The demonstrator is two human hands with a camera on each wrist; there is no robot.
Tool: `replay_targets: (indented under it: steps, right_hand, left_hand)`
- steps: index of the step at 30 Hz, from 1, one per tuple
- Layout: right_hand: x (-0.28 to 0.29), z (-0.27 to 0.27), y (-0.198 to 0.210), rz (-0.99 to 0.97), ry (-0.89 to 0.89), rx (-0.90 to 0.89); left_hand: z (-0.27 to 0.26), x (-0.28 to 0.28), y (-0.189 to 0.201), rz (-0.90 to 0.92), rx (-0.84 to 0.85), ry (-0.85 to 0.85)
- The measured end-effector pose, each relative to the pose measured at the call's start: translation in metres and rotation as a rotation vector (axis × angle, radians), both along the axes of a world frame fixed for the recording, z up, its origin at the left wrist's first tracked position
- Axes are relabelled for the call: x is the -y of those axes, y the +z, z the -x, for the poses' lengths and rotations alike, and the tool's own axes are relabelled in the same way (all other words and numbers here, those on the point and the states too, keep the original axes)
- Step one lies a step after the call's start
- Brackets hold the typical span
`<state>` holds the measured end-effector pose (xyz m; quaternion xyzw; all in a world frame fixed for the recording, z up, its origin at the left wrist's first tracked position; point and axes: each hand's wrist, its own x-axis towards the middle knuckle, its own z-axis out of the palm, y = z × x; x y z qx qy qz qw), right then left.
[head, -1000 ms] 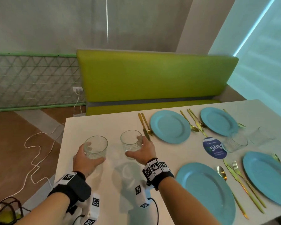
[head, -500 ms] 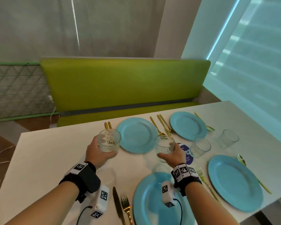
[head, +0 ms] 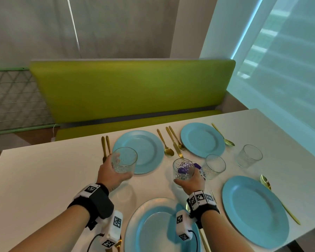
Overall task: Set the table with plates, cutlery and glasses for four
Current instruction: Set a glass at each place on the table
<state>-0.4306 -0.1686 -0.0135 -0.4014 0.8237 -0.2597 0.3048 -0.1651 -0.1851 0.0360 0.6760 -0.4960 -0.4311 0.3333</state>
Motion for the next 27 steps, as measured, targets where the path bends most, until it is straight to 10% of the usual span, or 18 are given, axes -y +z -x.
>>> replay_targets:
  steps: [18, 27]
  right_hand:
    - [-0.013, 0.003, 0.014, -0.070, 0.015, 0.076]
    - [-0.023, -0.028, 0.072, 0.320, 0.221, -0.299]
  left_hand:
    - [0.004, 0.001, -0.005, -0.031, -0.021, -0.029]
    - [-0.008, -0.013, -0.019, -0.090, -0.017, -0.093]
